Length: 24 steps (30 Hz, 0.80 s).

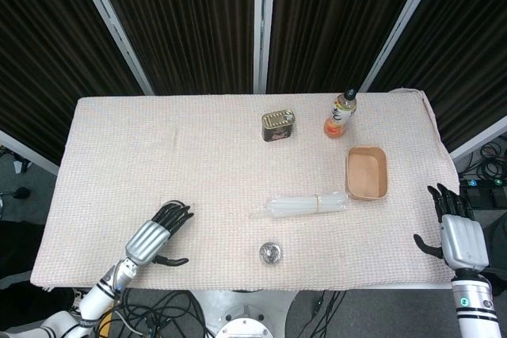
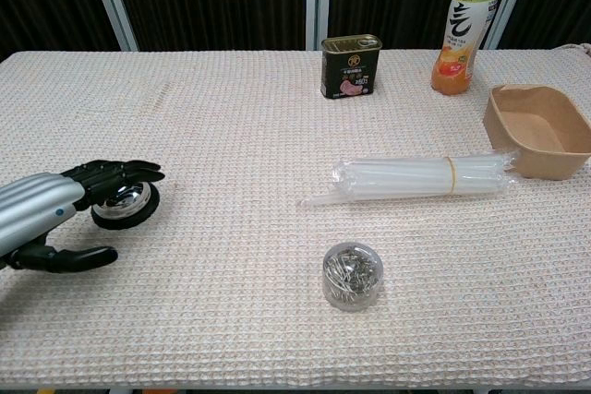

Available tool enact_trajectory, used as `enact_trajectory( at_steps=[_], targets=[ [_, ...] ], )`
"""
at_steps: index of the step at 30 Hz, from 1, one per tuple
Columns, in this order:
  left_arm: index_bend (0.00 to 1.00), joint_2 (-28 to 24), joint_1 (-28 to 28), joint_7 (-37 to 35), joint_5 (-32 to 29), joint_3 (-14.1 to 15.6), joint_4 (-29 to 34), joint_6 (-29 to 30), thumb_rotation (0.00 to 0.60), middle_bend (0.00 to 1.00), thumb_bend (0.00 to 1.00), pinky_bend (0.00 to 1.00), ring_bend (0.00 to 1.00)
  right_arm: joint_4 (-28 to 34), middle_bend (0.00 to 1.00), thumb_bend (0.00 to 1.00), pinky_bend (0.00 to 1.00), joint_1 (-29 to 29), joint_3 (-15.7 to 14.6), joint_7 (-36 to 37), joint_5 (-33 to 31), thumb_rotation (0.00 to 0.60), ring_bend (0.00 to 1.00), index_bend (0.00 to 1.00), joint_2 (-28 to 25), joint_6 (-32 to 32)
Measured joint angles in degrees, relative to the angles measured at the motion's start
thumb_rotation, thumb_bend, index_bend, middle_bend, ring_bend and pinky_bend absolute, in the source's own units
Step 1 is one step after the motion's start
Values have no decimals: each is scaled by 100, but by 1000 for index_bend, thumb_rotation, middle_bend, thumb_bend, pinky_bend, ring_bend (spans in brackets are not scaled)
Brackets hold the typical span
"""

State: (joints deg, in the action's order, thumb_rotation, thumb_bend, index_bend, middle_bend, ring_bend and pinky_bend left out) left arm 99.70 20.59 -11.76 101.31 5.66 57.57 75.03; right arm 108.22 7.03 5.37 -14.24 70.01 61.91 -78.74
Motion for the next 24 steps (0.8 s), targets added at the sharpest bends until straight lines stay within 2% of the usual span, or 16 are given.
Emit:
enact_trajectory(
  at_steps=[6,15,24],
  targets=[
    [0,-20,54,51,-144,-95,-83,21,0,0,0,0,0,-20,0,150,0,18,-3,-4,-31,600,0,0,9,45],
    [0,-157,126,134,-324,125,26,-566,0,0,0,0,0,-31,0,150,0,48,5,-29,-102,600,0,0,21,95],
    [0,-256,199,287,-288,-48,281,-109,0,0,0,0,0,-17,0,150,0,41,-14,-11,-59,600,0,0,11,78]
  ],
)
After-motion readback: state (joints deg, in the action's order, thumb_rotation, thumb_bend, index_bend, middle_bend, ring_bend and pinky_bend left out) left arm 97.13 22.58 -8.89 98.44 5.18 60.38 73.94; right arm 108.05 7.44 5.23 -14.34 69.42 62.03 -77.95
